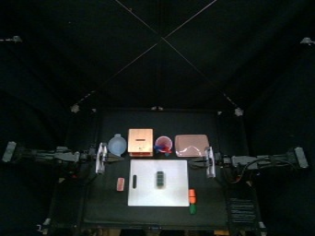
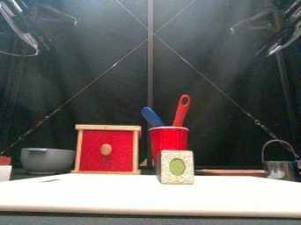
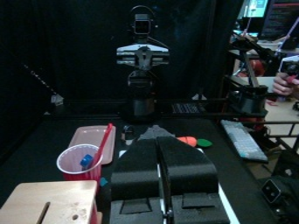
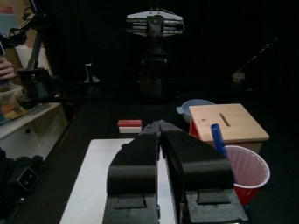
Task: Cut the sushi into 4 pieces with the knife
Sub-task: Pick up the knife at its handle with right hand
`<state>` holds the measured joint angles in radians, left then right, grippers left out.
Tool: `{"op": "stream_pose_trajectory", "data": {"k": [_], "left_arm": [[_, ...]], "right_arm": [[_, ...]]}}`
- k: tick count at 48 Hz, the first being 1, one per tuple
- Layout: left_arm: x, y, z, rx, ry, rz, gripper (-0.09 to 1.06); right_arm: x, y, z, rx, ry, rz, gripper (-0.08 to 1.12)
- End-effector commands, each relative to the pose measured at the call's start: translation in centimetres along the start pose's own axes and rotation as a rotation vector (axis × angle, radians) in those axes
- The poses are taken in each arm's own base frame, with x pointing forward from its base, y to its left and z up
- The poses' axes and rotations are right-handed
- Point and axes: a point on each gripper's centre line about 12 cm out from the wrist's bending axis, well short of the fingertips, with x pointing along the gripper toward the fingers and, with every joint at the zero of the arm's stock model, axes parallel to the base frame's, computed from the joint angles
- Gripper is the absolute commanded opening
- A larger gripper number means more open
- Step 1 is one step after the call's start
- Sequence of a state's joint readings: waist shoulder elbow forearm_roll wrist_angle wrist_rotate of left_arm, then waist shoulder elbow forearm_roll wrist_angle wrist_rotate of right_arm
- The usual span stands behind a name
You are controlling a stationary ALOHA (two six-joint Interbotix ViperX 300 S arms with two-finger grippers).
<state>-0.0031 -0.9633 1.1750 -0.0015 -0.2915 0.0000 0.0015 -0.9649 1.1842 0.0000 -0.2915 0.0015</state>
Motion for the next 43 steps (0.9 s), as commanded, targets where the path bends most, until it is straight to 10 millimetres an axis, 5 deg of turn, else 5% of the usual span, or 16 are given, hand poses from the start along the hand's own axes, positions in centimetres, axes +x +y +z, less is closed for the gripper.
{"op": "stream_pose_trajectory", "data": {"k": [1, 18, 26, 37, 43], "left_arm": [[1.0, 0.1, -0.7, 0.007, 0.017, 0.006, -0.07], [3.0, 0.2, -1.6, 0.011, 0.048, 0.006, 0.02], [2.9, 0.2, -1.9, 0.007, 0.052, 0.008, 0.02], [2.8, 0.2, -2.1, 0.007, 0.058, 0.009, 0.02], [2.8, 0.2, -2.2, 0.005, 0.061, 0.01, 0.02]], "right_arm": [[1.0, -0.4, 1.2, 0.021, -0.012, -0.02, 0.02], [9.1, -3.8, 3.2, 0.084, 0.301, -0.141, 0.23], [13.1, -5.0, 2.9, 0.096, 0.556, -0.156, 0.53], [16.1, -5.6, 1.2, 0.036, 0.848, -0.152, 0.98], [17.0, -6.4, -0.2, -0.024, 0.989, -0.171, 1.01]]}}
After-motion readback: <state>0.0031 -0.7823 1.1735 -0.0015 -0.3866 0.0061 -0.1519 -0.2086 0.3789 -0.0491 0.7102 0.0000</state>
